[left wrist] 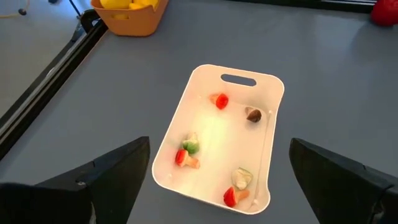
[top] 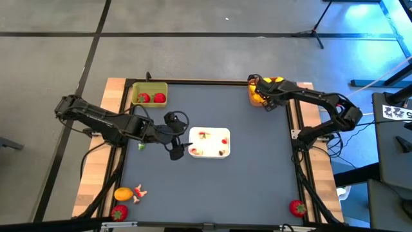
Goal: Sort produce into baskets
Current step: Put the yellow lemon into the orange bin
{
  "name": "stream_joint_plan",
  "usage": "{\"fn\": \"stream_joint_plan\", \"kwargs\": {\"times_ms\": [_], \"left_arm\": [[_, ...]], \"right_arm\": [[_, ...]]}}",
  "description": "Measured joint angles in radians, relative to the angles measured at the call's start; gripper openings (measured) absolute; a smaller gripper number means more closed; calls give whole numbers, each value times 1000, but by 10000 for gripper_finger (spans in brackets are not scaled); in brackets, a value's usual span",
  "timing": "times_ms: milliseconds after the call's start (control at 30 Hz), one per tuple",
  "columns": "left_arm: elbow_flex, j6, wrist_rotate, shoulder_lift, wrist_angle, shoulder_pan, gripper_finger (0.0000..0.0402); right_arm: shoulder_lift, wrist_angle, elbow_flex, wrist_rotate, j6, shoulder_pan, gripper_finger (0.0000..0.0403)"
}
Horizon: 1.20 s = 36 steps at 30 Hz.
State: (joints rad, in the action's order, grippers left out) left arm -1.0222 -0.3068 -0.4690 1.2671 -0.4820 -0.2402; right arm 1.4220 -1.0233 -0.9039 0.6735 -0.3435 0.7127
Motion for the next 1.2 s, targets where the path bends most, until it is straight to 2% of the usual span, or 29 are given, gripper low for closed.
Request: {"fn": "stream_joint_plan", "kwargs": {"times_ms": [200, 500, 600, 800, 1000, 1200], "left_arm": [[0, 0, 0, 0, 0, 0, 381], [0, 21, 0, 0, 22, 0, 381], [0, 17, -11, 0, 32, 0, 381], [0, -5, -10, 0, 30, -2, 381], [0, -63, -5, 0, -6, -15, 381], [0, -209, 93, 2, -149, -85, 381]], "right_arm": [[-12, -19, 0, -32, 1, -23, 331], [-107, -113, -54, -39, -65, -186, 331], [-157, -119, -76, -88, -91, -263, 331], [-226, -29, -77, -192, -160, -457, 331], [-219, 105, -77, -196, -181, -655, 331], [-199, 228, -77, -191, -172, -806, 331]]}}
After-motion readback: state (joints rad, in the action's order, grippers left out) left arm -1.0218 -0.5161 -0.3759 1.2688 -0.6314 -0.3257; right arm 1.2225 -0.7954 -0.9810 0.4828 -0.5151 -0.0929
